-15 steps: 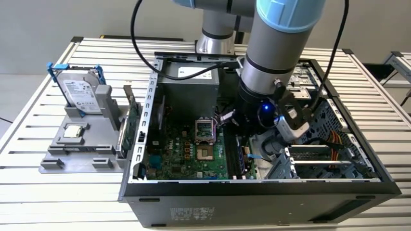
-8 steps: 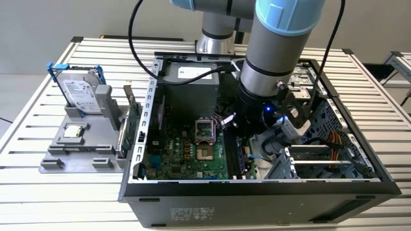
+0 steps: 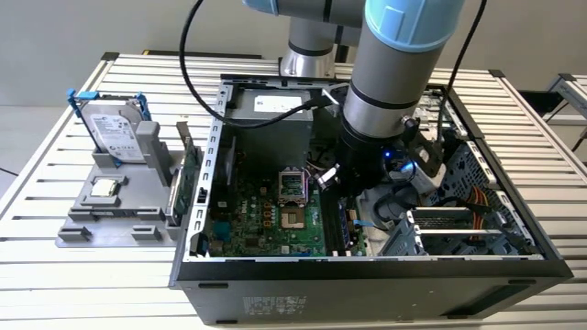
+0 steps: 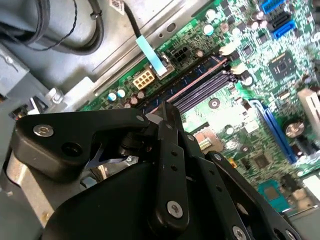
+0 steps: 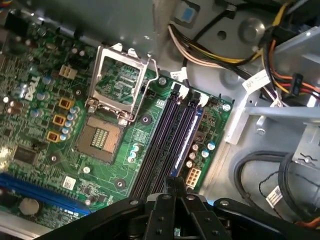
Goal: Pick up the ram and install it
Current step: 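Press down the ram until it locks into place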
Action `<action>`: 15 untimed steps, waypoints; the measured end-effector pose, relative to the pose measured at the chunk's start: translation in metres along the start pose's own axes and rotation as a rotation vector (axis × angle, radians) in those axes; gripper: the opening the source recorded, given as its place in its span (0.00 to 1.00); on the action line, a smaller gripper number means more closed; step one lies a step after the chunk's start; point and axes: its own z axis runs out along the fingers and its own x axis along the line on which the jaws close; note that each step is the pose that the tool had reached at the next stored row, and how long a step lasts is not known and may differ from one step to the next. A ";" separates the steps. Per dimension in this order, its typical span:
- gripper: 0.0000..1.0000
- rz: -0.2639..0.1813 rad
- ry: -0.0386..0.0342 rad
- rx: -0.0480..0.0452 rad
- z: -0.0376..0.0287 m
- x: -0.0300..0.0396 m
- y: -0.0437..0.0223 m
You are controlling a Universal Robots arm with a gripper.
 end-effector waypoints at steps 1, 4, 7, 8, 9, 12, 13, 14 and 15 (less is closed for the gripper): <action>0.00 -0.017 -0.0002 -0.0003 0.0000 0.0000 0.0000; 0.00 -0.072 -0.0010 -0.0012 0.0000 0.0000 0.0000; 0.00 -0.127 -0.0018 -0.0020 0.0000 0.0000 0.0000; 0.00 -0.145 -0.0020 -0.0023 0.0000 0.0000 0.0000; 0.00 -0.163 -0.0023 -0.0026 0.0000 0.0000 0.0000; 0.00 -0.218 -0.0030 -0.0035 0.0000 0.0000 0.0000; 0.00 -0.236 -0.0032 -0.0038 0.0000 0.0000 0.0000; 0.00 -0.254 -0.0035 -0.0041 0.0001 0.0000 0.0000; 0.00 -0.273 -0.0037 -0.0043 0.0000 0.0001 0.0000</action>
